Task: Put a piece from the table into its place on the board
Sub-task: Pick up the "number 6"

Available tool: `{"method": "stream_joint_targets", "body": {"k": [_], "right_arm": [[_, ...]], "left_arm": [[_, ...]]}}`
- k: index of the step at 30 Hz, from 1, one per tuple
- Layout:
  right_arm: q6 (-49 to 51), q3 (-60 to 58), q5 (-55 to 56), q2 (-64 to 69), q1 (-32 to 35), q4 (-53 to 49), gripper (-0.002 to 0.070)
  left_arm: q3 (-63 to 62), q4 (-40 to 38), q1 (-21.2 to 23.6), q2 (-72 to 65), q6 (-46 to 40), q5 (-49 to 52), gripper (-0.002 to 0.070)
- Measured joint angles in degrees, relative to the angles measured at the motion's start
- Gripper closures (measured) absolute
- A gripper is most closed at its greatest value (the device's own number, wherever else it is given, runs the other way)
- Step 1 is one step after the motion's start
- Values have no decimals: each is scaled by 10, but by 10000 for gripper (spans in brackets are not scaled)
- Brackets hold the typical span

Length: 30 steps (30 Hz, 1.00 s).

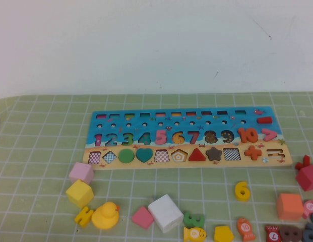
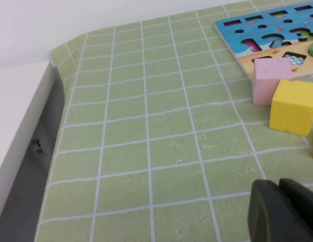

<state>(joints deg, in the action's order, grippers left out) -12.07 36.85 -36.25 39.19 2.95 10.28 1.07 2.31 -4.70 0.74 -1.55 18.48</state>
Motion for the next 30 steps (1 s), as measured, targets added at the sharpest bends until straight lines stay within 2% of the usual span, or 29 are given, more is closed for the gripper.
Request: {"method": "stream_joint_targets", "body": {"k": [5, 9, 12, 17, 20, 26, 30], "right_arm": [[-88, 27, -6, 143, 0, 132, 679], [-138, 60, -7, 249, -13, 195, 677], [-150, 91, -3, 311, -54, 203, 666], [-127, 141, -1, 394, -159, 199, 620], [-54, 182, -4, 443, -206, 161, 554], [61, 269, -55, 536, -245, 59, 328], [95, 318, -62, 587, -265, 35, 281]], "left_arm": [[0, 0, 1, 0, 1, 0, 677], [0, 0, 1, 0, 1, 0, 677], [0, 0, 1, 0, 1, 0, 677], [0, 0, 1, 0, 1, 0, 677], [0, 0, 1, 0, 1, 0, 677], [0, 0, 1, 0, 1, 0, 677], [0, 0, 1, 0, 1, 0, 677]]}}
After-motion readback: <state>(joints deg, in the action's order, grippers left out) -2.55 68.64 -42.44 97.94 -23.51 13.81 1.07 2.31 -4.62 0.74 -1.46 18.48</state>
